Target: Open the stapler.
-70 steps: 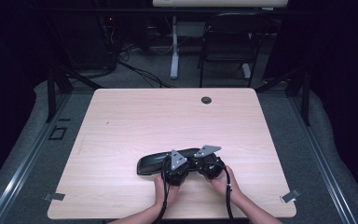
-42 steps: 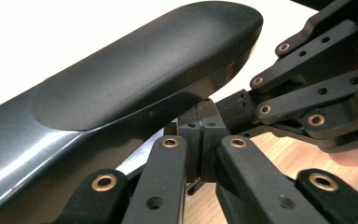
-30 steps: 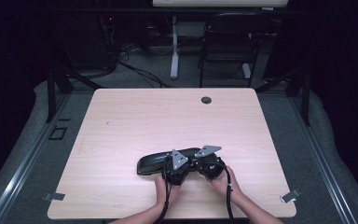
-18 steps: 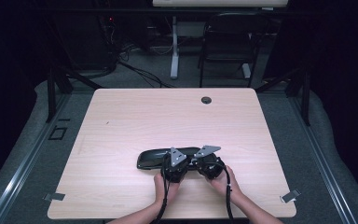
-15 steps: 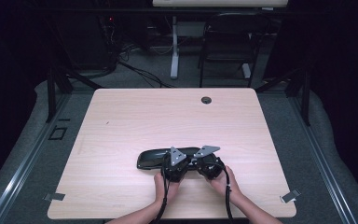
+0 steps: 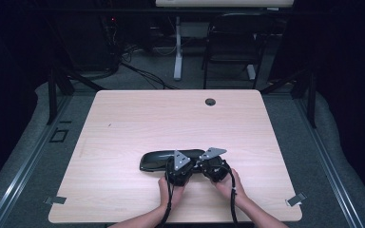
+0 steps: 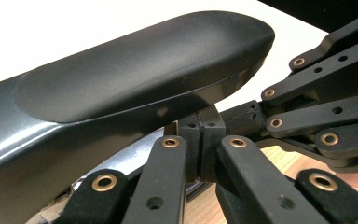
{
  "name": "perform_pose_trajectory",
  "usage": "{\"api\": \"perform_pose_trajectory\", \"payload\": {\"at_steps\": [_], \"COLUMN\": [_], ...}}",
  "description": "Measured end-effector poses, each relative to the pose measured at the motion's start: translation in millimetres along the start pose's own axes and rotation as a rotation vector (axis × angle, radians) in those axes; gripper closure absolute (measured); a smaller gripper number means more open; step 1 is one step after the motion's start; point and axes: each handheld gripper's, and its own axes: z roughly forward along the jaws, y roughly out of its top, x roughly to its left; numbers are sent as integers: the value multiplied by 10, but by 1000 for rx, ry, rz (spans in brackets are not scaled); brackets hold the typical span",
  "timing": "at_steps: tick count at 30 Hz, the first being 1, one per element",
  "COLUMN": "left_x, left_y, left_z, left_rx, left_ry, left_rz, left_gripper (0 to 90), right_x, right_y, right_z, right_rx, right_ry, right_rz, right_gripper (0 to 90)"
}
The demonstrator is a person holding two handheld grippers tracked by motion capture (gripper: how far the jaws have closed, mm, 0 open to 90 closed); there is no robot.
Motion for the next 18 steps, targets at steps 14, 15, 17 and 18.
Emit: {"api": "perform_pose_trajectory", "payload": {"at_steps": [14, 15, 17, 18], "left_x": [-17, -19, -20, -20], "left_y": [-33, -32, -25, -23], "left_z": [77, 76, 78, 78], "left_rx": [-40, -40, -39, -38], "left_ry": [-6, -5, -5, -4], "left_rz": [-5, -12, -22, -22], "left_gripper": [900, 900, 900, 900], "right_x": [-4, -8, -21, -29], "right_y": [-6, -9, -18, -23], "right_z": [-4, -2, -3, -3], "right_rx": [1, -3, -6, -11], "right_ry": [3, 6, 13, 20], "right_rz": [22, 25, 22, 33], "right_gripper": [900, 900, 900, 900]}}
